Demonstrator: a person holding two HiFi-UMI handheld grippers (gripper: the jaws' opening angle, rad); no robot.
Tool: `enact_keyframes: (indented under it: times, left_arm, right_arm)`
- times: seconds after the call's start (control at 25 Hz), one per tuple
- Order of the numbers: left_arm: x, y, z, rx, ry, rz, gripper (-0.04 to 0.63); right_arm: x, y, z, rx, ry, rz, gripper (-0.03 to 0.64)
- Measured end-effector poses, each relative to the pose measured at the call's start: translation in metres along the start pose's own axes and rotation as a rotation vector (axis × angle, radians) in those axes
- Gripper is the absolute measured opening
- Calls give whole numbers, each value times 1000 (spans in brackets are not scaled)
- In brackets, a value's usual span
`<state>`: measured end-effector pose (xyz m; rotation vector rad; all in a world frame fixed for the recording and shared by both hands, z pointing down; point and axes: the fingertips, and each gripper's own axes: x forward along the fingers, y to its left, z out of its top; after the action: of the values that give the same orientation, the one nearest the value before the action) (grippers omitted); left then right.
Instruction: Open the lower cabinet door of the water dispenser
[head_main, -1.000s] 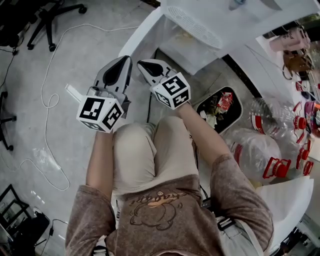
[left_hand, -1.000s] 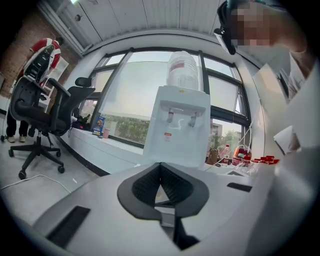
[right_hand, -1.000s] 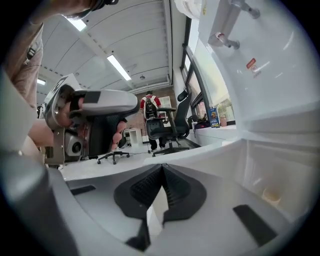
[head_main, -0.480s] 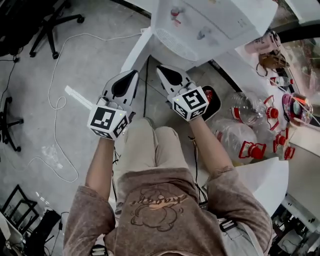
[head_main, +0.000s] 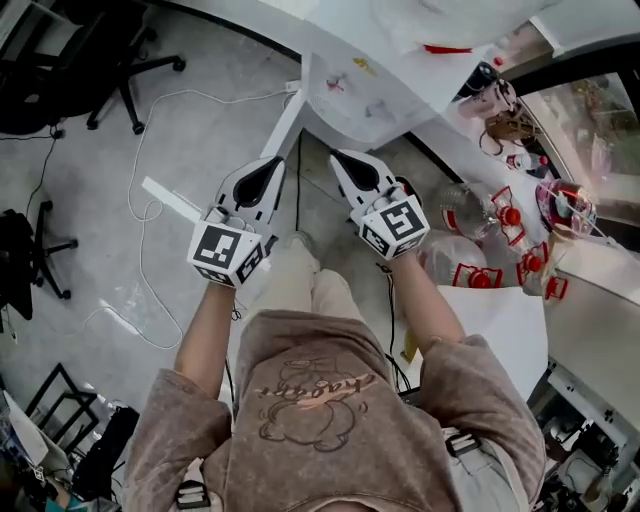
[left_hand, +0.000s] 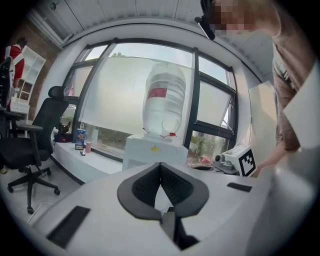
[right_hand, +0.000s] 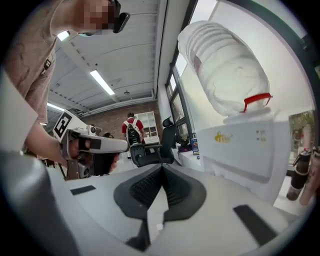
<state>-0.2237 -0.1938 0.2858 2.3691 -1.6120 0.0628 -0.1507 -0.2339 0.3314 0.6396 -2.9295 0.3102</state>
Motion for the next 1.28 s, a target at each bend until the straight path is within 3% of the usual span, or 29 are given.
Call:
enact_keyframes:
  times: [0.32, 0.56, 1.0, 1.28]
  left_arm:
    - [-16, -28, 99, -14, 5, -72, 12]
    - [-18, -50, 147, 30, -10, -138, 14]
    - [-16, -90, 176, 62, -28, -186, 12]
    - [-8, -115, 175, 107, -45, -197, 12]
  right_arm:
    - [-43, 8, 103, 35, -20, -121, 6]
    - [-80, 6, 156, 16, -72, -202, 6]
    - [-141, 14, 195, -18, -89, -273, 6]
    - [-186, 12, 205, -45, -135, -370, 6]
